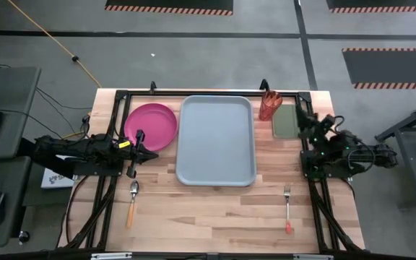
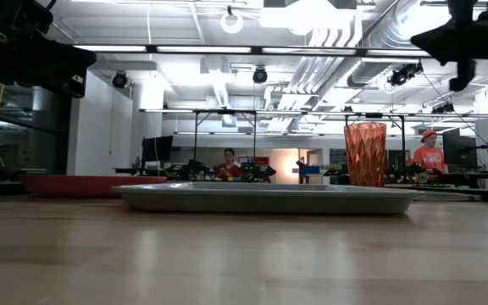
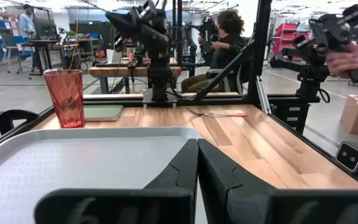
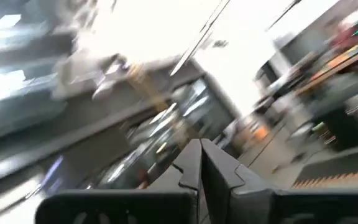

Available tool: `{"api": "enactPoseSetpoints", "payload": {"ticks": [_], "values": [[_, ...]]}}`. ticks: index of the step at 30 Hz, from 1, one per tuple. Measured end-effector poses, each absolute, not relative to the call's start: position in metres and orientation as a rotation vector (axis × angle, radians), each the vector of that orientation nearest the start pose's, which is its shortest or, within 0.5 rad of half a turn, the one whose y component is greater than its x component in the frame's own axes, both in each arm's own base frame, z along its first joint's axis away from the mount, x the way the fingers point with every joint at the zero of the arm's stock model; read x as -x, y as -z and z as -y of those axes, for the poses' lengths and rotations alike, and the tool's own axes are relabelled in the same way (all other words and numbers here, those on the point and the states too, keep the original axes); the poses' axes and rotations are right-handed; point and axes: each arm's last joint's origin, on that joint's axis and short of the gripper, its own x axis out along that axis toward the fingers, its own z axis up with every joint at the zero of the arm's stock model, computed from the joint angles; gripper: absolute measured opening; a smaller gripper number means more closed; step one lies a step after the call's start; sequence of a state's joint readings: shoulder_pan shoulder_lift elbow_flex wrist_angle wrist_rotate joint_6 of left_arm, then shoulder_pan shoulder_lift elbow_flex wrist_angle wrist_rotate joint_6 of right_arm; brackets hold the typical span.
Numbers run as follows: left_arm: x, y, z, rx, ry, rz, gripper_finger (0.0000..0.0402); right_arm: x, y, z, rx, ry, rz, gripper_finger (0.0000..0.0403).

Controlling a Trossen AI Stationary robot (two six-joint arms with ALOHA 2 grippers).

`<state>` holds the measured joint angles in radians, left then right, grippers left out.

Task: Pick and place plate/cup/fork/spoon on tray
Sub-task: Put the orange glass on the bottom right of the gray serving tray

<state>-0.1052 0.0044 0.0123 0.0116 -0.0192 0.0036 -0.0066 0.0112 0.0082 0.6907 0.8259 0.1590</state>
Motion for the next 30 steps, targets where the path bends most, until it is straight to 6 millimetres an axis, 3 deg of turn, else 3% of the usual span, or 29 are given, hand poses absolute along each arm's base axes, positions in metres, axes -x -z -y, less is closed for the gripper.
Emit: {"api": "enactPoseSetpoints", "payload": {"ticks": [5, 9, 17, 20, 26, 30], "values": [[-0.097, -0.168, 0.01, -0.002, 0.086, 0.019, 0.0001, -0.071, -0.223, 0.024, -0.43, 0.8, 0.696, 0.0], [-0.097, -0.168, 0.01, -0.002, 0.086, 0.019, 0.0001, -0.084, -0.24, 0.03, -0.373, 0.816, 0.624, 0.0], [-0.097, -0.169, 0.01, -0.002, 0.086, 0.02, 0.0001, -0.128, -0.278, 0.066, -0.192, 1.124, 0.108, 0.0007], [-0.097, -0.169, 0.01, -0.002, 0.086, 0.02, 0.0001, -0.135, -0.297, 0.082, -0.226, 1.199, -0.105, 0.0034], [-0.097, -0.168, 0.01, -0.002, 0.086, 0.02, 0.0001, -0.135, -0.329, 0.107, -0.384, 1.3, -0.43, 0.0132], [-0.097, -0.169, 0.01, -0.002, 0.086, 0.02, 0.0001, -0.133, -0.333, 0.125, -0.511, 1.406, -0.549, 0.0178]]}}
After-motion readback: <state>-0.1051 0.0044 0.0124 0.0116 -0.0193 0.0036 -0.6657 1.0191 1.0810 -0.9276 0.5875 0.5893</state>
